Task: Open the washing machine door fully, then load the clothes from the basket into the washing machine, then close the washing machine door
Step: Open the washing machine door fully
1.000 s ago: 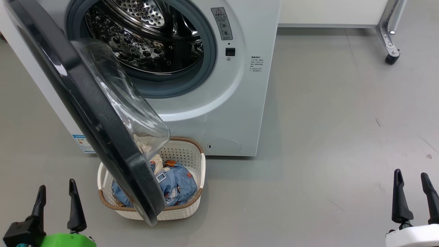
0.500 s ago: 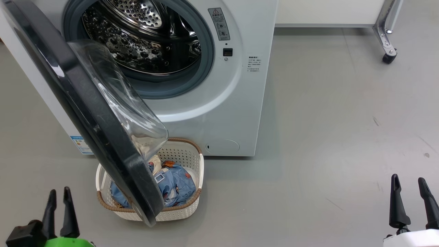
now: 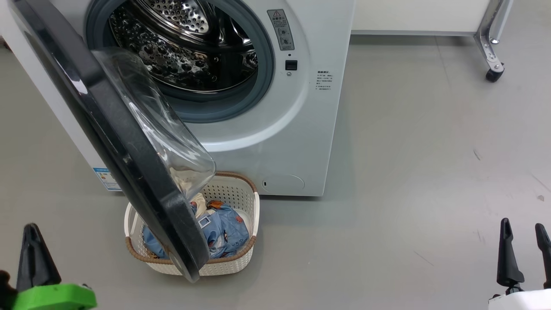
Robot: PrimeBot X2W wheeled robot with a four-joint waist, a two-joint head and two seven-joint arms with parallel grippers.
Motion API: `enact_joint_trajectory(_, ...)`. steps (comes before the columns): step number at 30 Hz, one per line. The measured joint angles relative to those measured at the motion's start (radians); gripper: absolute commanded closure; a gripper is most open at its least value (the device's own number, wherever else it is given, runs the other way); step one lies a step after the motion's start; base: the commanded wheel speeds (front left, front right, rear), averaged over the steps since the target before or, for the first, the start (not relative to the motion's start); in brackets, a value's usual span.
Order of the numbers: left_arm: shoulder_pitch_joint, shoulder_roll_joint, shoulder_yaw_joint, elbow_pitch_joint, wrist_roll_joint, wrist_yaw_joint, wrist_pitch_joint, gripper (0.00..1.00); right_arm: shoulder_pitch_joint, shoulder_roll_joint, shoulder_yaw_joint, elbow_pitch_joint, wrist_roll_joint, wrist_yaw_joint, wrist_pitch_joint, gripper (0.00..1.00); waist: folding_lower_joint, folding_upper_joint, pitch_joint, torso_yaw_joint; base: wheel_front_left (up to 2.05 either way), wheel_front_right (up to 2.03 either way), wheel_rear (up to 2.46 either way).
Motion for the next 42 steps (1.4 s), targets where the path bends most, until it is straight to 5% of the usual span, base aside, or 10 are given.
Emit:
enact_joint_trajectory(7,-0.102,-0.002,0.026,-0.177,0.037,0.037,0.000,1.00,0.017,0.010,-0.018,-0.005,-0.004,0.000,0.000,0.00,0.0000,0.0000,-0.001,0.030,0.00,0.00,0.00)
enact_joint_trajectory(13,-0.172,-0.002,0.030,-0.371,0.079,0.025,-0.005,1.00,0.018,0.020,-0.024,-0.005,-0.008,0.000,0.000,0.00,-0.0001,0.0000,-0.006,0.055,0.00,0.00,0.00)
enact_joint_trajectory(22,-0.288,0.014,-0.230,-0.610,0.105,-0.057,-0.009,1.00,0.037,0.026,-0.038,-0.006,-0.008,0.000,0.000,0.00,0.0000,0.0000,-0.022,0.096,0.00,0.00,0.00)
enact_joint_trajectory(33,-0.210,0.012,-0.675,-0.510,-0.120,-0.072,0.207,1.00,0.049,0.038,0.004,-0.006,-0.008,0.000,0.000,0.00,0.0000,0.0000,-0.043,0.136,0.00,0.00,0.00)
enact_joint_trajectory(42,-0.142,0.017,-0.711,-0.389,-0.181,-0.004,0.300,1.00,0.049,0.040,0.007,-0.006,-0.006,0.000,0.000,0.00,0.0000,0.0000,-0.030,0.139,0.00,0.00,0.00)
